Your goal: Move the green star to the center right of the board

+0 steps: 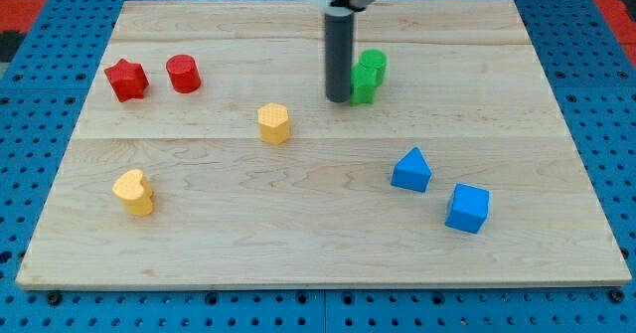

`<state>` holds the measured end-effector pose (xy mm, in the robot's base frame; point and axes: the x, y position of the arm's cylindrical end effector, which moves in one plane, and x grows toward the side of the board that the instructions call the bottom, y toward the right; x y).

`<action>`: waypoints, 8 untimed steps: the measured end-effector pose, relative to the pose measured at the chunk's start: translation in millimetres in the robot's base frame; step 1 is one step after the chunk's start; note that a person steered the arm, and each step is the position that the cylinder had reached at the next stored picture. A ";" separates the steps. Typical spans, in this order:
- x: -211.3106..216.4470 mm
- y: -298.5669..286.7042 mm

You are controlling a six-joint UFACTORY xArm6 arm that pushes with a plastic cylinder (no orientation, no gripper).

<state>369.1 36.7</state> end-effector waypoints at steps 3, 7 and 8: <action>-68.8 33.6; -26.3 -11.1; -13.4 -30.9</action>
<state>355.7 5.8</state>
